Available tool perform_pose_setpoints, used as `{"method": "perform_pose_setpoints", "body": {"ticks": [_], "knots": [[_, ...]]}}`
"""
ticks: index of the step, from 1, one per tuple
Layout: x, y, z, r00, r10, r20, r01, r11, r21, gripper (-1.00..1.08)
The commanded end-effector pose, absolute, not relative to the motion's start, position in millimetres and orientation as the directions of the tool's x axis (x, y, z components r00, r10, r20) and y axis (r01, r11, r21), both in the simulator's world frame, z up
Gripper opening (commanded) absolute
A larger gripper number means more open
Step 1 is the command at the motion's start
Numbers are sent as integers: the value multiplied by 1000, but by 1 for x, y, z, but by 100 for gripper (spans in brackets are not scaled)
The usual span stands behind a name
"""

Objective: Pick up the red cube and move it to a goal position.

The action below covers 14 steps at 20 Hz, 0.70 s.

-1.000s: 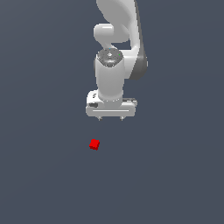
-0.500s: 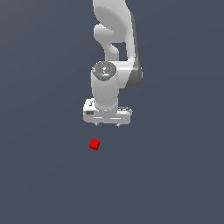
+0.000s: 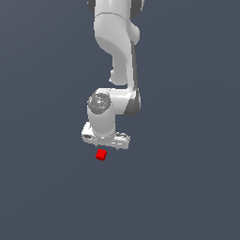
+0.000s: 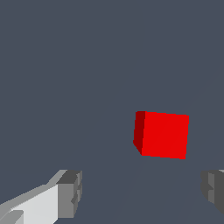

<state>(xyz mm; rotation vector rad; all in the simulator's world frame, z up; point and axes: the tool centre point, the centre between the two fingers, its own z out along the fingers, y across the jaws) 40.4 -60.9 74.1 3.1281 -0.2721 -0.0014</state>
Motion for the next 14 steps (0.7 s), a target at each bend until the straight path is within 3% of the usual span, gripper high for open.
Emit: {"method": "perform_pose_setpoints", "body": {"ticks": [1,14], "knots": [[46,-70,58,980,-199,0,-199,-980,2,100],[59,-92,21,967,-256,0,-256,-967,0,100]]}}
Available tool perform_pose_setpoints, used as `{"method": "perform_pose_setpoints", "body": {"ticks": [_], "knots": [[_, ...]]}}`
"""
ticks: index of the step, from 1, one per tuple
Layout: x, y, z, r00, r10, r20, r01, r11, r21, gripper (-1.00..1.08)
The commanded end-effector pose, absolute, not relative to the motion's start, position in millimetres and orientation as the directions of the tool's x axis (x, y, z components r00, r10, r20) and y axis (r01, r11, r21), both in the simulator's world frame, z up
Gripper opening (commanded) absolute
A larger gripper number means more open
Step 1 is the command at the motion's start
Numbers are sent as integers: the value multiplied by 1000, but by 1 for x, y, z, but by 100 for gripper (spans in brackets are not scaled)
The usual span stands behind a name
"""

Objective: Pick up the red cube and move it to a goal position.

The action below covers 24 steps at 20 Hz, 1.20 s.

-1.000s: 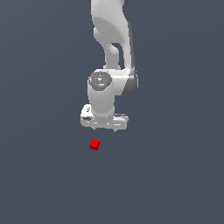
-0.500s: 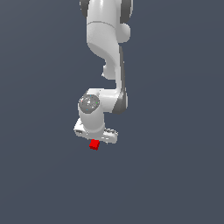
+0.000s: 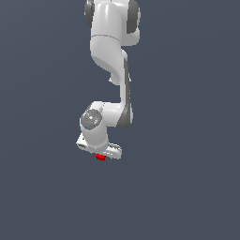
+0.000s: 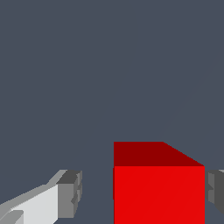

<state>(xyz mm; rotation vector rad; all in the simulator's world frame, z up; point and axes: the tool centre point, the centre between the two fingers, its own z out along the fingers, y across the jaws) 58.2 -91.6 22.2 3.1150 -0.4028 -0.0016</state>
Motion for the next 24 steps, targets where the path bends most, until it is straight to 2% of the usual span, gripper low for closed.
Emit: {"method": "perform_pose_setpoints", "body": {"ticks": [1,15,24], "knots": [[59,-92,21,967,-256,0,-256,-967,0,-100],[57,-92,23,967,-257,0,-257,-967,1,-100],[40,-82,41,966,-257,0,-257,-966,0,-100]]}}
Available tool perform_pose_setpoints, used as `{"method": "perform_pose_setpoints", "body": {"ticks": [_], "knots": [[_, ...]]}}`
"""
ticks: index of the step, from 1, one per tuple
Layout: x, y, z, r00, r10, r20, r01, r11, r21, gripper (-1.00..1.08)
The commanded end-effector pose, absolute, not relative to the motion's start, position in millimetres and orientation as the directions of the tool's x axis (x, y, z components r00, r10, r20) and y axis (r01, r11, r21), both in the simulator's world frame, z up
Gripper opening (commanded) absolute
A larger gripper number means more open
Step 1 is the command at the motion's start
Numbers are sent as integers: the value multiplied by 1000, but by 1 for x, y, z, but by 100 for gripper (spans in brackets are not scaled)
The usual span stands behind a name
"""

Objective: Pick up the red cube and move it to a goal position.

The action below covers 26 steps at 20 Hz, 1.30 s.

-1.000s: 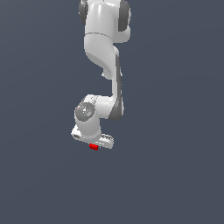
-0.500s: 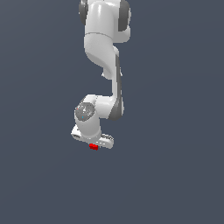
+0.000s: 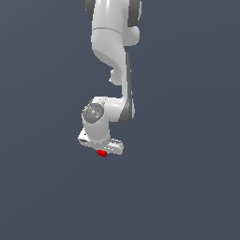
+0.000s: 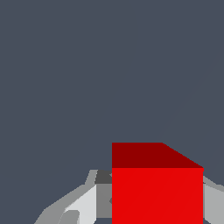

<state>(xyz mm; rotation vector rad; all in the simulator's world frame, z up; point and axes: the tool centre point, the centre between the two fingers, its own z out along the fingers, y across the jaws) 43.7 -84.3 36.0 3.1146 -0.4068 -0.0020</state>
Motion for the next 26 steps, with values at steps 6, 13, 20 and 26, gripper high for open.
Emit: {"method": "perform_pose_setpoints", "body": {"ticks": [6,13,20,26], "knots": [[17,-69,65,966,-257,0,-257,-966,0,-100],[-21,-48,104,966,-258,0,-258,-966,0,-100],[-54,-29,139,966,-259,0,-259,-966,0,-100],[-72,-18,160,966,-259,0,-259,-966,0,-100]]}}
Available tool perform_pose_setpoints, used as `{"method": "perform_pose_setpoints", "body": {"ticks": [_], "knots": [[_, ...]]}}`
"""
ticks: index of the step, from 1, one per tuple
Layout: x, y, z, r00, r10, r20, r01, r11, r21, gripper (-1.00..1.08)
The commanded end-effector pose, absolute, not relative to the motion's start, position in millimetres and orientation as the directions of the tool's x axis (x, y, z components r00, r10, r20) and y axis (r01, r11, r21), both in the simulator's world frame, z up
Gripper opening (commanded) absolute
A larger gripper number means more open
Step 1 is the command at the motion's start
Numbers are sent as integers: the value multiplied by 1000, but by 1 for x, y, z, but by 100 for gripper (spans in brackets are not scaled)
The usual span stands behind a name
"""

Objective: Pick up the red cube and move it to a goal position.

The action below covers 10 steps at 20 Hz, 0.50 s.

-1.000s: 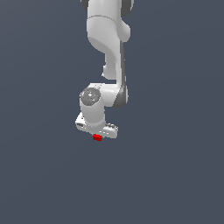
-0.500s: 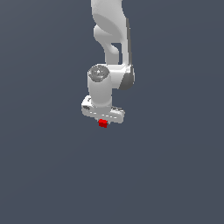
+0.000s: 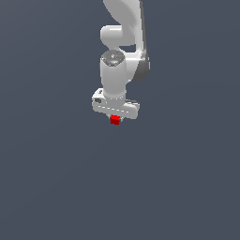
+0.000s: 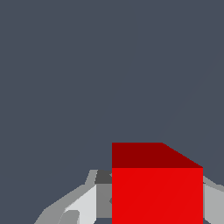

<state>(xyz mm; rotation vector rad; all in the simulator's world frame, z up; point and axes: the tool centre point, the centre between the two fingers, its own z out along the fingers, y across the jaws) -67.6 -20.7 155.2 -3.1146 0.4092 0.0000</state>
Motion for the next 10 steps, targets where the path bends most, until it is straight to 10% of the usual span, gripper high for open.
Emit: {"method": "perform_pose_setpoints", "body": {"ticks": [1,10], "knots": [[-74,-17,162,966,-259,0,-259,-966,0,-100],[-79,-13,171,966,-259,0,-259,-966,0,-100]]}}
